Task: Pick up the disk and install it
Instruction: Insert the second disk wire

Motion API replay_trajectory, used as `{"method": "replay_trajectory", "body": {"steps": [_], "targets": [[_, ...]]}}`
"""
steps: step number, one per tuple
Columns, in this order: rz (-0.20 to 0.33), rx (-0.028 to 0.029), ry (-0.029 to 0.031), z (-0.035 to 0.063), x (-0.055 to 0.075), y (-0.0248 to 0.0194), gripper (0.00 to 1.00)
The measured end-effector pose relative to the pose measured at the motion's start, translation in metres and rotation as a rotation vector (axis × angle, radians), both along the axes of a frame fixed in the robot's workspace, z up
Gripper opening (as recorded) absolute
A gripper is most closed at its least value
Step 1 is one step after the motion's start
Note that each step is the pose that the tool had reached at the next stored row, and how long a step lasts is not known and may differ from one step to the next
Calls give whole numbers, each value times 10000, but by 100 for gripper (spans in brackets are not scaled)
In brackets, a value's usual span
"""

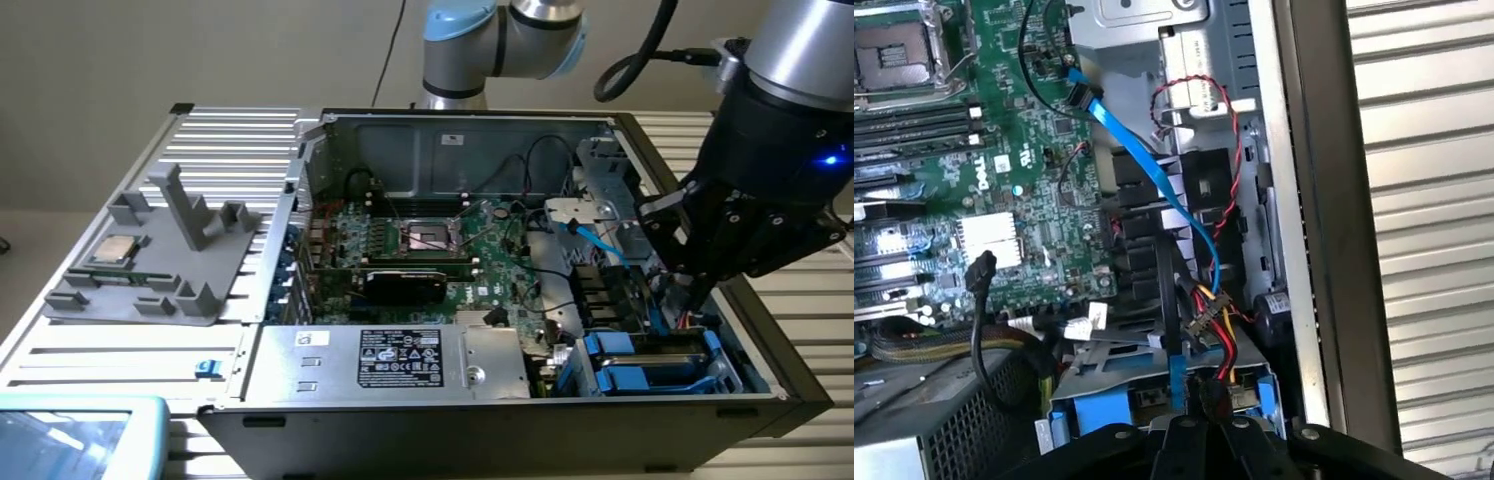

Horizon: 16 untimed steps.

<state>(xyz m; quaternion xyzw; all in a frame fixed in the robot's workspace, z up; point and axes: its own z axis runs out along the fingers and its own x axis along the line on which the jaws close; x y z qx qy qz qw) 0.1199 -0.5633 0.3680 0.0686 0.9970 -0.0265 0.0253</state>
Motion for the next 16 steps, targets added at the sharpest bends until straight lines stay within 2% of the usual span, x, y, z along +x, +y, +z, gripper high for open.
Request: {"method": "replay_trajectory", "body": {"steps": [9,11,14,16], "targets": [[1628,-42,21,-1,-2,0,11],[1703,-51,31,-1,-2,-1,11],[2188,-72,51,-1,-3,0,11],[2295,-80,57,-1,-3,0,11]]}}
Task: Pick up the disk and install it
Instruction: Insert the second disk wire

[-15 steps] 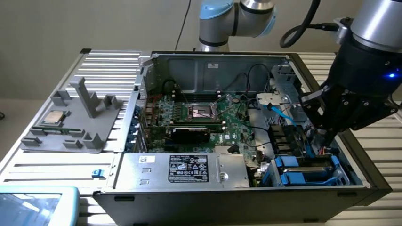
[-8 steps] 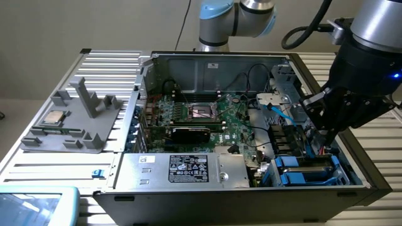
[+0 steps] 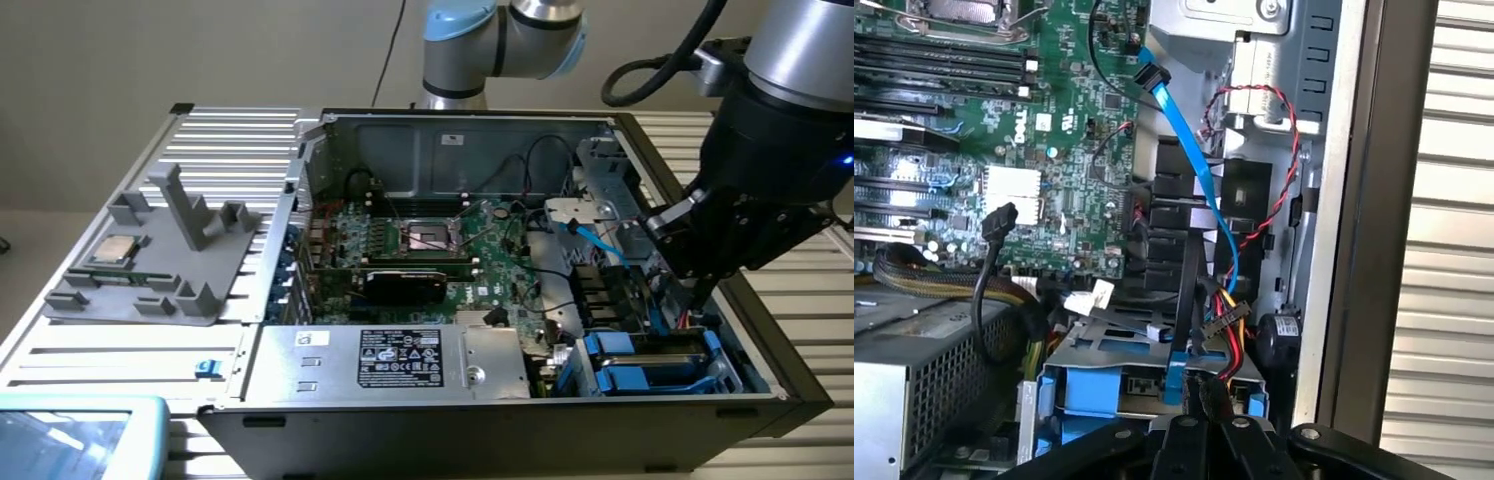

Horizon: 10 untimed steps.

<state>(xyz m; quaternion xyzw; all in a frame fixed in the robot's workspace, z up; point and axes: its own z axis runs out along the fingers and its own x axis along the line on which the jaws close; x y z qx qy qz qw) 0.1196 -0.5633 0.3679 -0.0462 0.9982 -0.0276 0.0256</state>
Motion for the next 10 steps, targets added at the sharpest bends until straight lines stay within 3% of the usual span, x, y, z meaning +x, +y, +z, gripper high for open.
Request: {"method": "replay_trajectory", "body": {"steps": [2,6,10], "targets": [[1,-1,19,-1,-1,-6,11],[1,26,140,-7,-1,-136,11],[1,29,160,-65,-15,-141,11]]}}
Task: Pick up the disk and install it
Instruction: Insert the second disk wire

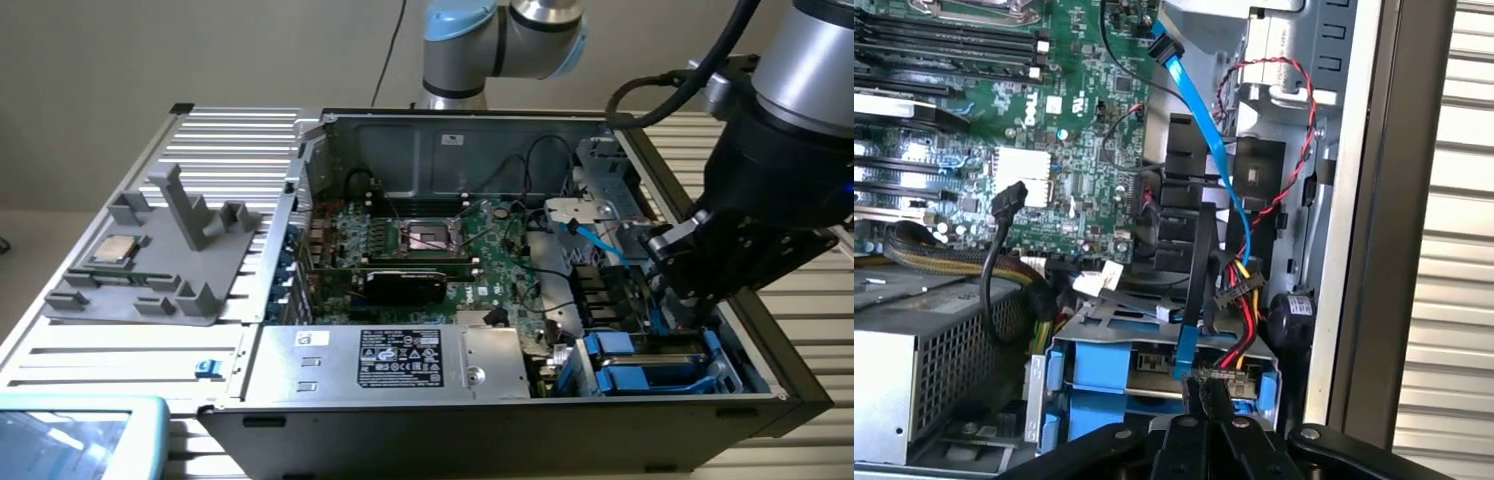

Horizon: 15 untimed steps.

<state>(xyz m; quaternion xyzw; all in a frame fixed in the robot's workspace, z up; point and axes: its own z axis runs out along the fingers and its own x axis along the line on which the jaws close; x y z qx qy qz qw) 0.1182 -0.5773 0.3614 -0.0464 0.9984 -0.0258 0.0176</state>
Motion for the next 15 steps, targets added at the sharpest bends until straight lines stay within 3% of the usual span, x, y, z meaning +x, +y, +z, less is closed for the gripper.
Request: {"method": "replay_trajectory", "body": {"steps": [6,10,15], "targets": [[0,-2,9,-46,-22,3,11],[0,54,8,-112,-23,3,11],[0,58,9,-132,-24,3,11]]}}
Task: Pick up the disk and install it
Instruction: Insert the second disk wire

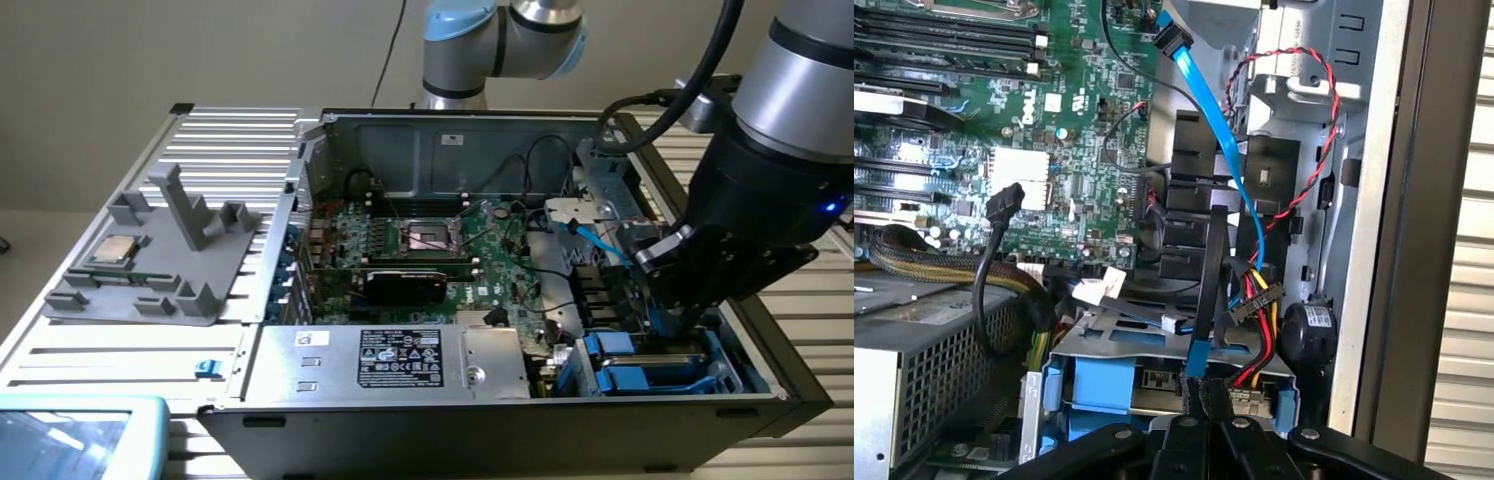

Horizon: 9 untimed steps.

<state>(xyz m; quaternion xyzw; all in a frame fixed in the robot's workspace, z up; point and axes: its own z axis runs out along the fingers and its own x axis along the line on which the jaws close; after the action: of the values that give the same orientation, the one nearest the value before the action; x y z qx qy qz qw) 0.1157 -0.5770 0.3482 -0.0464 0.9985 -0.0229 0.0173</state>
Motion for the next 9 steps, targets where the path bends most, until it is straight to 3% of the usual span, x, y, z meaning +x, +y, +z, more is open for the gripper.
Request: {"method": "replay_trajectory", "body": {"steps": [9], "targets": [[0,12,0,-134,-2,-1,11]]}}
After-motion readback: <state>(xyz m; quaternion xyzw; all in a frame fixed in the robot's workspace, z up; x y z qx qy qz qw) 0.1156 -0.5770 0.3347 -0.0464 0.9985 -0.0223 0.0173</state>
